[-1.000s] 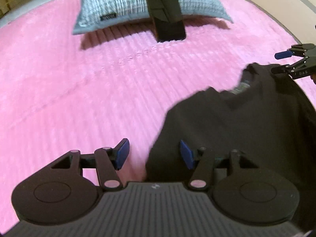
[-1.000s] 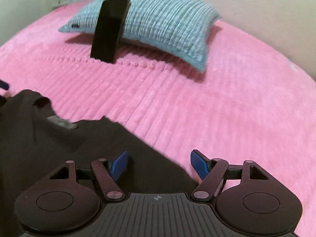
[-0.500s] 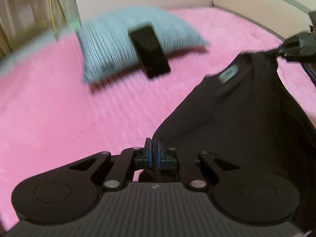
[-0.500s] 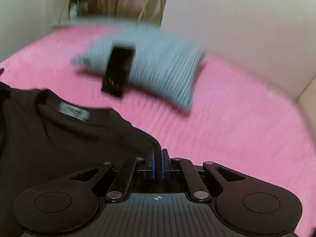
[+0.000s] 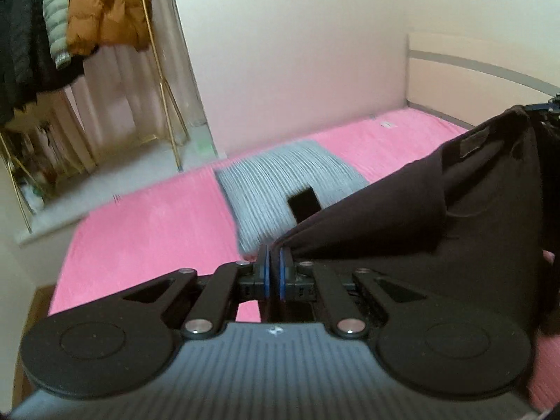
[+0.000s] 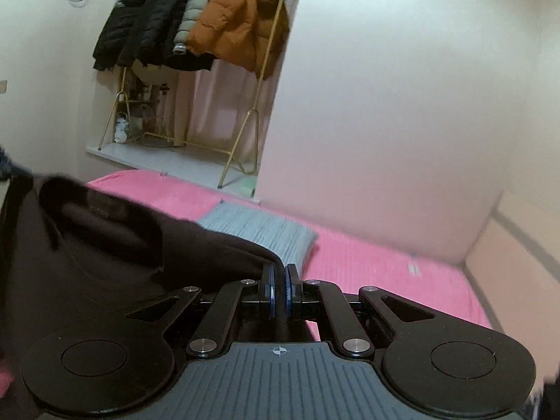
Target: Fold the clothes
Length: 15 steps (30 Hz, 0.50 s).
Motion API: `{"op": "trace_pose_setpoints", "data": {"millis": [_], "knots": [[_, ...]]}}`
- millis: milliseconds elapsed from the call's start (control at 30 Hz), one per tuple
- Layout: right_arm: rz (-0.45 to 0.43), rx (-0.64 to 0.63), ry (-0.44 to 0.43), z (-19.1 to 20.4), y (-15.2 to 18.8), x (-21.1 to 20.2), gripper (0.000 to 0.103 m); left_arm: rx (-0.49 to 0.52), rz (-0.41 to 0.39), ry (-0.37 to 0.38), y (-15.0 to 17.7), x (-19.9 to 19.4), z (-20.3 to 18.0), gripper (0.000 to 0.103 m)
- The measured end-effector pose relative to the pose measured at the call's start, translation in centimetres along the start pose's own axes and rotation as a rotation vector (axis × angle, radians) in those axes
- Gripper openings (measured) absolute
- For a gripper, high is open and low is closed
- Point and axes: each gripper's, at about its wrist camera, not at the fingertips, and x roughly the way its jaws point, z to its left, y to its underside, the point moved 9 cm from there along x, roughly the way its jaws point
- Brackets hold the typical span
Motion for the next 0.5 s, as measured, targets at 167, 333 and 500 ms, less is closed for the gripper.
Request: {"op": "trace_pose_setpoints", "data": {"millis": [167, 333, 500], "knots": [[0.099, -0.014, -0.025, 0.1, 2.6, 15.9, 0.005, -0.015, 0.079, -0.085, -0.2, 13.5, 3.9, 0.015], [0.255, 0.076, -0.010, 1.9, 10.4, 22.9, 0.072, -0.185, 0.261, -0.160, 7.8, 20.5, 5.4, 0.029], [0.395, 0.221, -0.079, 5.2, 18.2, 15.3, 0.072, -0.251, 0.409, -0.113, 18.7, 14.8, 1.6, 0.040]]}}
